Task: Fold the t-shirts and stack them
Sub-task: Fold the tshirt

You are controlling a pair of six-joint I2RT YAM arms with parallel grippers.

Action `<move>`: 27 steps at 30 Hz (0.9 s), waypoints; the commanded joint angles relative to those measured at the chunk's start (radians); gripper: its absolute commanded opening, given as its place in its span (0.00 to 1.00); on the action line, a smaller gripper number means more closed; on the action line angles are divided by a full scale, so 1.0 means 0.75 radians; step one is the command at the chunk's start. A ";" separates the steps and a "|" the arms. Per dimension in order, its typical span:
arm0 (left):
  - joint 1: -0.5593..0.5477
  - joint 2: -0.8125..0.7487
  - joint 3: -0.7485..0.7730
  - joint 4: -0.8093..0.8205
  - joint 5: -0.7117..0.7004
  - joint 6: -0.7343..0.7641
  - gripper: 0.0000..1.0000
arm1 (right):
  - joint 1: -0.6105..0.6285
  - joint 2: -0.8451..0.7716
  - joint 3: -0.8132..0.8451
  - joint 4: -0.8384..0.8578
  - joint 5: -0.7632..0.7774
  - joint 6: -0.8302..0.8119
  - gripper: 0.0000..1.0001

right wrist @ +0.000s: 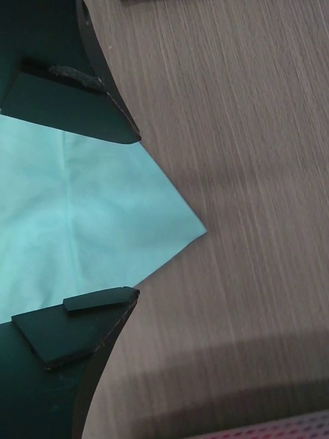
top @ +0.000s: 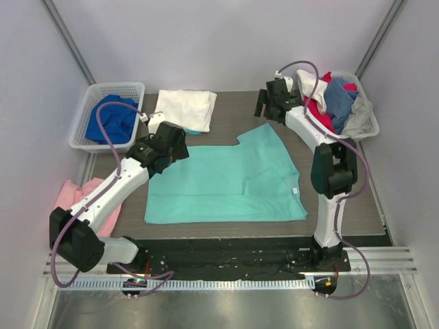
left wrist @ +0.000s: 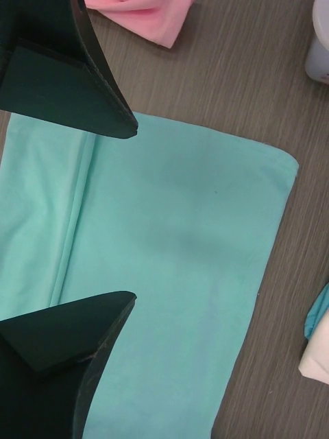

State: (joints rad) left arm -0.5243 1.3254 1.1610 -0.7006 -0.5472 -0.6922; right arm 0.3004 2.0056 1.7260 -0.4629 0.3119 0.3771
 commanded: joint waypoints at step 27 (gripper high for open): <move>0.006 -0.055 -0.104 0.061 0.075 0.013 1.00 | -0.157 0.453 0.251 0.022 -0.377 -0.235 0.68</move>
State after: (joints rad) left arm -0.5232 1.3190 1.0927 -0.6842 -0.4919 -0.6739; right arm 0.1818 2.3203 1.8709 -0.4469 0.0498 0.2165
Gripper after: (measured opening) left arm 0.996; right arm 0.685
